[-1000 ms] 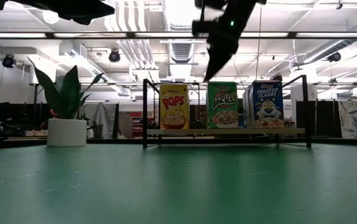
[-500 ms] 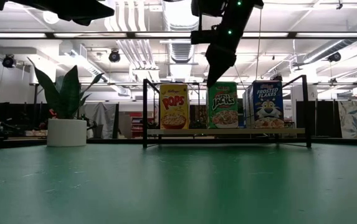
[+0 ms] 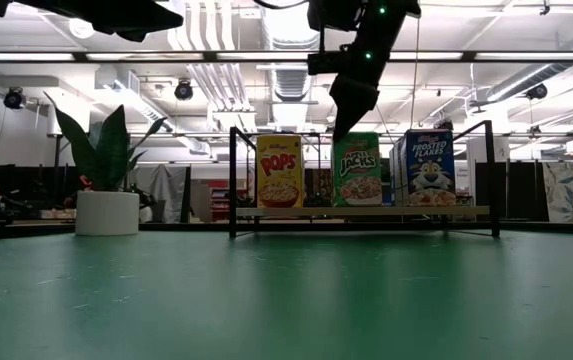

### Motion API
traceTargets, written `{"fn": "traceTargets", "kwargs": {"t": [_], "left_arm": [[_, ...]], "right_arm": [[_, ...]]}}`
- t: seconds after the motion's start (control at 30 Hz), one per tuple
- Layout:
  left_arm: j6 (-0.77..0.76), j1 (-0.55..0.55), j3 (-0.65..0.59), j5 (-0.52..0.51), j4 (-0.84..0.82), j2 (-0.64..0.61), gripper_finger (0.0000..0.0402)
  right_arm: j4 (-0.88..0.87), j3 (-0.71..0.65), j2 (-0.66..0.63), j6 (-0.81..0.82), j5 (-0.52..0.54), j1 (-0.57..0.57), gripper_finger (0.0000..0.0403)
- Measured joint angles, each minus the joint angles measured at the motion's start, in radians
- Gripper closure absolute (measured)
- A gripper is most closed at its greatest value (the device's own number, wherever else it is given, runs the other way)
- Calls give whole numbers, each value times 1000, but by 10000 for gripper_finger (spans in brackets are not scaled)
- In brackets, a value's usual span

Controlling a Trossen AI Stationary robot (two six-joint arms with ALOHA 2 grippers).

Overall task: Stack cereal on shelf
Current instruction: Put the green cereal box on the shelf

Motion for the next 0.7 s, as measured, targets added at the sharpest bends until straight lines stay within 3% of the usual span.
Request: {"fn": "traceTargets", "kwargs": {"t": [0.37,0.7], "left_arm": [[0,0,0,0,0,0,398],[0,0,0,0,1,0,398]], "right_arm": [[5,1,0,9,-1,3,391],[3,83,0,-8,-3,16,391]]}}
